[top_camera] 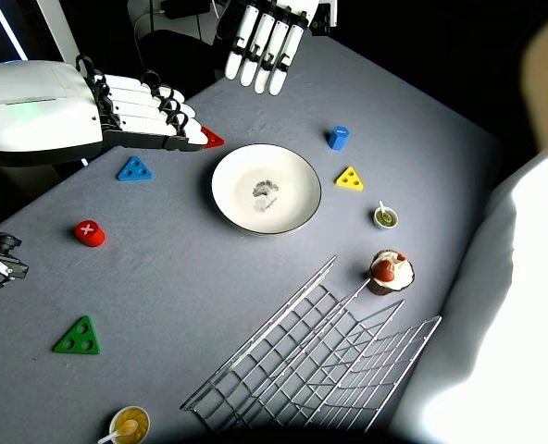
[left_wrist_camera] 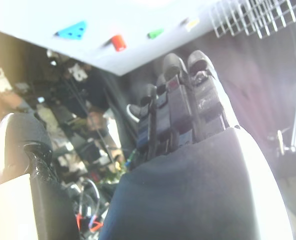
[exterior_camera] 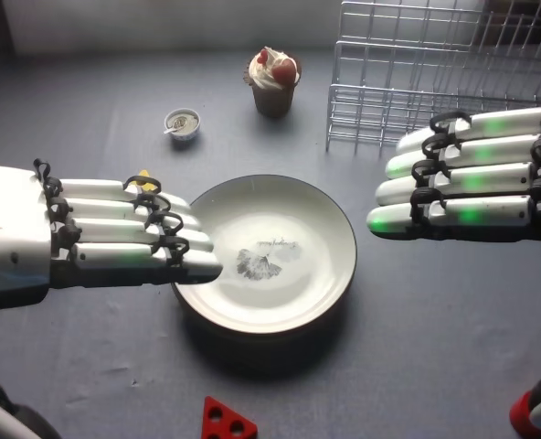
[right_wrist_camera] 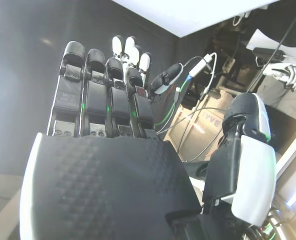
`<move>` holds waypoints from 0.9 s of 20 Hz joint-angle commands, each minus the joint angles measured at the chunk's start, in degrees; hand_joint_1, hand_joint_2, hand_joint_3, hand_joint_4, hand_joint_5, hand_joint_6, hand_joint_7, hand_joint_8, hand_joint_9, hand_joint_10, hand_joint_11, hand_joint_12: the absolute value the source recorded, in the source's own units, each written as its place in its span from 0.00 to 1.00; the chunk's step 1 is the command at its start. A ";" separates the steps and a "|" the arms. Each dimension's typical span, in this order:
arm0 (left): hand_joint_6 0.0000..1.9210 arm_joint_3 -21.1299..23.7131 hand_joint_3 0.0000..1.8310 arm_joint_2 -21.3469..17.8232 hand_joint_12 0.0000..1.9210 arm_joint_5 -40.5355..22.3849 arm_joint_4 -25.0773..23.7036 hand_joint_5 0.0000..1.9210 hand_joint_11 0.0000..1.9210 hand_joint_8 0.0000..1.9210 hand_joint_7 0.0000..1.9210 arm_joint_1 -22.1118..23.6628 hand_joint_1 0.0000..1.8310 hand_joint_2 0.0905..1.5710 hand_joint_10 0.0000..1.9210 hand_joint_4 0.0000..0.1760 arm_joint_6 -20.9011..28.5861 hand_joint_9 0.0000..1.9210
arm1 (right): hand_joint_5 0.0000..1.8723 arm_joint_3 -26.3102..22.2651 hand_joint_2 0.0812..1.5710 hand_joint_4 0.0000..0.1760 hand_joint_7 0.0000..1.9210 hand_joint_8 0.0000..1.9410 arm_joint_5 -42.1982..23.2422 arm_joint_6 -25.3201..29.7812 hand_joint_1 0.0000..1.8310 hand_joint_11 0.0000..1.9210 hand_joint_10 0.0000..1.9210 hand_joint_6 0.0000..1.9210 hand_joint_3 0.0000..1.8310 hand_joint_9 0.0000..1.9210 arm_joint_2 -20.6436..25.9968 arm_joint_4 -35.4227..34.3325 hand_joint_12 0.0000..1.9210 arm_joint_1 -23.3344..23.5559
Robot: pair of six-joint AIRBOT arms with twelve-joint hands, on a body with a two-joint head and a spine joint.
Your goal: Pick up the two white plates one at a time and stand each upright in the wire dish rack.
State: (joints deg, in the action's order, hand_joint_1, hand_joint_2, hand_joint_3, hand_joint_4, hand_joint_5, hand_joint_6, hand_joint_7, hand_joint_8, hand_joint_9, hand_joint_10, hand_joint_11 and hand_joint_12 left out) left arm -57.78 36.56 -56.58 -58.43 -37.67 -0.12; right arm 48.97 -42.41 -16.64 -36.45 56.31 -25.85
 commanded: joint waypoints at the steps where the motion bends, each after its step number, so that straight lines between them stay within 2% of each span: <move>1: 0.00 0.16 0.00 -0.33 0.06 -4.74 3.59 0.03 0.02 0.00 0.05 0.34 0.03 0.51 0.01 0.00 0.12 0.05 | 0.07 0.17 0.52 0.00 0.08 0.00 -4.46 0.16 0.00 0.05 0.00 0.00 0.00 0.07 0.32 -3.30 0.04 0.78; 11: 0.00 1.91 0.00 -0.31 0.03 -3.90 2.29 0.03 0.04 0.00 0.06 0.33 0.02 0.52 0.01 0.00 0.12 0.06 | 0.06 2.31 0.52 0.00 0.08 0.00 -4.57 1.35 0.00 0.06 0.00 0.00 0.00 0.08 -0.43 -4.97 0.03 -0.20; 18: 0.00 0.87 0.00 -0.25 0.03 -5.22 1.94 0.02 0.04 0.00 0.04 0.33 0.01 0.52 0.00 0.00 0.12 0.05 | 0.06 1.82 0.53 0.00 0.09 0.00 -4.56 1.28 0.00 0.08 0.00 0.00 0.00 0.09 -0.04 -5.03 0.03 -0.36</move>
State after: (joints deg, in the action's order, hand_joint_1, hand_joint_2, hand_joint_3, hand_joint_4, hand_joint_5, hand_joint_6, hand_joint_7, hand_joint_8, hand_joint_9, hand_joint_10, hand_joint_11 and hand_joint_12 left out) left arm -56.90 36.60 -56.97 -60.23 -37.67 -0.14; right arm 51.05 -42.30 -15.44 -36.75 54.46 -26.68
